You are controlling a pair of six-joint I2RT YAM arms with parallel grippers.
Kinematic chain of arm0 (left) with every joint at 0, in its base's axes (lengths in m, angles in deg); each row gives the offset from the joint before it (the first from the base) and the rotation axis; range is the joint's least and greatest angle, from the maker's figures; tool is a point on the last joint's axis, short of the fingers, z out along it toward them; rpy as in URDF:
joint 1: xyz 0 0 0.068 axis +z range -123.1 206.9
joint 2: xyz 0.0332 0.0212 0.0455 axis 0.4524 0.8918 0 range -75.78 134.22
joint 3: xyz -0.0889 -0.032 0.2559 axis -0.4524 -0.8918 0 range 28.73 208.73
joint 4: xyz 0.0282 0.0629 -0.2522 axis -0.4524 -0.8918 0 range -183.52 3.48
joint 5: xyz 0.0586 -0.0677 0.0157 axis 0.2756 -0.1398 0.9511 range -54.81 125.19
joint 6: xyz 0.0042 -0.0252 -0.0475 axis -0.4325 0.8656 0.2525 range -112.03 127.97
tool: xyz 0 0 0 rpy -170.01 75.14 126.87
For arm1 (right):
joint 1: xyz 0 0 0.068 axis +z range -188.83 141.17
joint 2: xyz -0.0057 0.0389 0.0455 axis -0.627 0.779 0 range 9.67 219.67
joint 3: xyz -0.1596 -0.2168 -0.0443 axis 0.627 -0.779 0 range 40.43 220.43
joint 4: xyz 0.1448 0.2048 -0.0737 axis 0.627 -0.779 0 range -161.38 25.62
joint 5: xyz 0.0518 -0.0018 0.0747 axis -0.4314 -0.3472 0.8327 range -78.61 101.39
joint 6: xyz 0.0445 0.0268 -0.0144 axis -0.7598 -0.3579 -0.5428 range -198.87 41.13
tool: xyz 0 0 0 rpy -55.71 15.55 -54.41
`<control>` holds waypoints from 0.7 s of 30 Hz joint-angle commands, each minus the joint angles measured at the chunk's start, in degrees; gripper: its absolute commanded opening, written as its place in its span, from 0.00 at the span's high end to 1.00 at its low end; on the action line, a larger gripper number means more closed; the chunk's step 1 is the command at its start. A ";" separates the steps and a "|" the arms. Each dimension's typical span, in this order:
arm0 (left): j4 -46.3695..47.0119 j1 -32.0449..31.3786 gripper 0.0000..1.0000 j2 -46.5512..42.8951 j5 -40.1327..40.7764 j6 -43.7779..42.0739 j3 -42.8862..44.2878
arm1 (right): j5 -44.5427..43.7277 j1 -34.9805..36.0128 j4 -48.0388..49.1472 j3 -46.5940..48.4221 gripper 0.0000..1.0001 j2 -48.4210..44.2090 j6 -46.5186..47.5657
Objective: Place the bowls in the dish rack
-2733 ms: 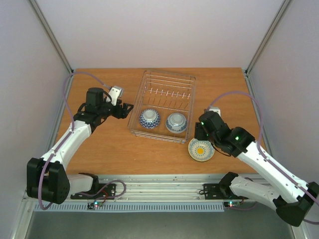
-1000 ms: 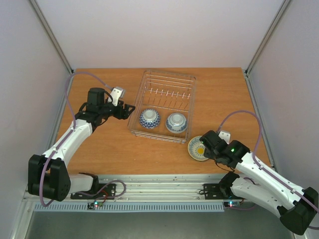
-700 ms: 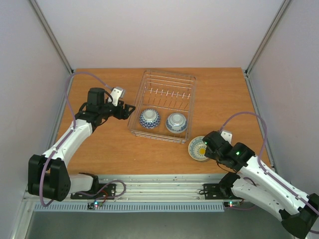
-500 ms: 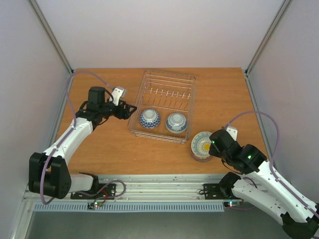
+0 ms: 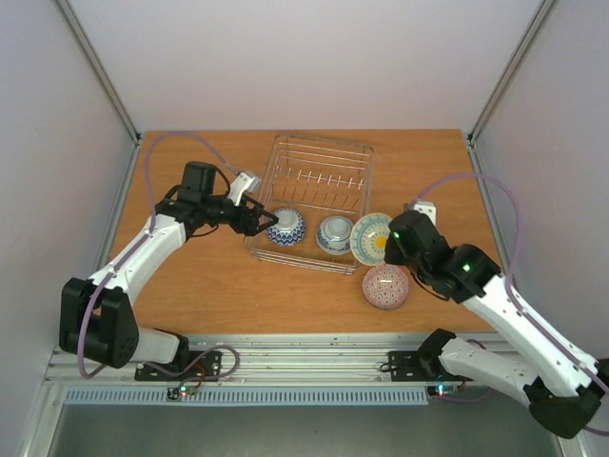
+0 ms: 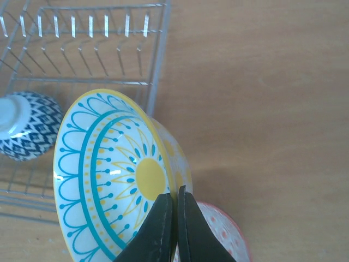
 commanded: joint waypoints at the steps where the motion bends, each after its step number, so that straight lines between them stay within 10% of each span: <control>1: -4.84 -2.05 0.20 1.90 -7.34 -2.81 2.95 | 2.06 -0.02 11.42 4.49 0.99 6.48 5.56; 21: -6.89 -3.20 0.20 2.50 -7.82 -4.21 3.83 | 5.87 9.74 19.01 23.50 0.99 31.34 14.79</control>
